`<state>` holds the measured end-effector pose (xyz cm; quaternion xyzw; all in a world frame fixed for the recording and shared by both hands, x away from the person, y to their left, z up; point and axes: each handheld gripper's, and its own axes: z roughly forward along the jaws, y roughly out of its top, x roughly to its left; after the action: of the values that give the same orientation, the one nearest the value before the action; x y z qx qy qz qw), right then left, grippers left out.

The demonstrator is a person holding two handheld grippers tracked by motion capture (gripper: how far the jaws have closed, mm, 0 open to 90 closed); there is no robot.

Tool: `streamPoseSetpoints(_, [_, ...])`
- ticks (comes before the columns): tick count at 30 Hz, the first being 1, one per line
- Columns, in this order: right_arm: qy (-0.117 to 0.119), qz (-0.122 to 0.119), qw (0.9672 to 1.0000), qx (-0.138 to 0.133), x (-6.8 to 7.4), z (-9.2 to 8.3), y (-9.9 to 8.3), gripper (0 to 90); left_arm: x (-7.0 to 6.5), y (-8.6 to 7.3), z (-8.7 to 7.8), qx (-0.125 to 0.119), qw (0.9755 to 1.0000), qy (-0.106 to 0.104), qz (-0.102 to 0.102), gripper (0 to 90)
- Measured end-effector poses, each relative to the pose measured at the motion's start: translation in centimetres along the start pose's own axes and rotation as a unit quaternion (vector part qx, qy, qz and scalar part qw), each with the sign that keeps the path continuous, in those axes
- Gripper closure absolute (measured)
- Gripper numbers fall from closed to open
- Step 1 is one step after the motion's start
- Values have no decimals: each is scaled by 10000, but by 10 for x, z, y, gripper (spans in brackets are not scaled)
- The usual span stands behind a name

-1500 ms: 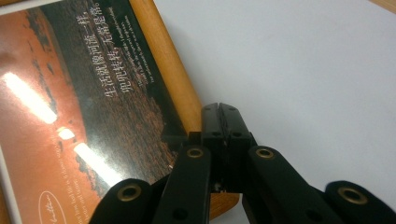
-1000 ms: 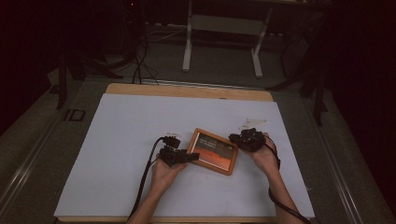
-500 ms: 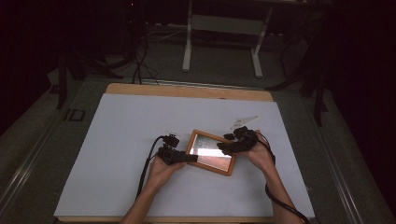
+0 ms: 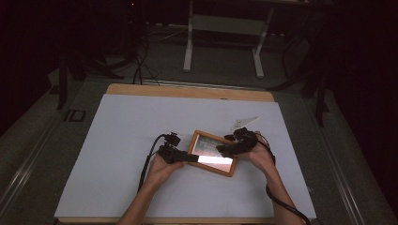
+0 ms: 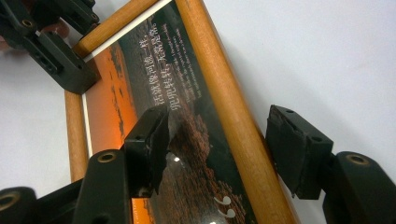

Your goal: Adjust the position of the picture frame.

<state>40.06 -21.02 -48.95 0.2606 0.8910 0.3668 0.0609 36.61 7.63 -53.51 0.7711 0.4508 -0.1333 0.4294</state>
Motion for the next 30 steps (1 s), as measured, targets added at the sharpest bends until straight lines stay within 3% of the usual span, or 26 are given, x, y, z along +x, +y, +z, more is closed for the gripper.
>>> streamPoseSetpoints(4, [51,-20,10000,-41,-1,-3,-1,393,-6,0,-5,-92,9998,-23,180,536])
streamPoseSetpoints(8, [87,-205,9997,-100,3,-12,2,398,-20,1,-14,-165,9981,107,579,567])
streamPoseSetpoints(14, [117,-568,9981,-211,13,-25,10,344,-46,7,-20,-79,9904,513,1285,584])
streamPoseSetpoints(19, [105,-785,9965,-266,22,-34,19,323,-69,12,-28,-231,9852,438,1640,632])
streamPoseSetpoints(23, [194,-959,9944,-410,30,-45,25,308,-88,16,-31,-291,9793,341,1972,672])
streamPoseSetpoints(27, [252,-1100,9920,-574,36,-61,30,295,-109,19,-30,-238,9676,542,2455,684])
streamPoseSetpoints(29, [296,-1130,9910,-653,37,-70,31,302,-118,20,-30,-205,9597,619,2734,686])
streamPoseSetpoints(30, [296,-1130,9910,-653,37,-70,31,302,-118,20,-30,-205,9597,619,2734,687])
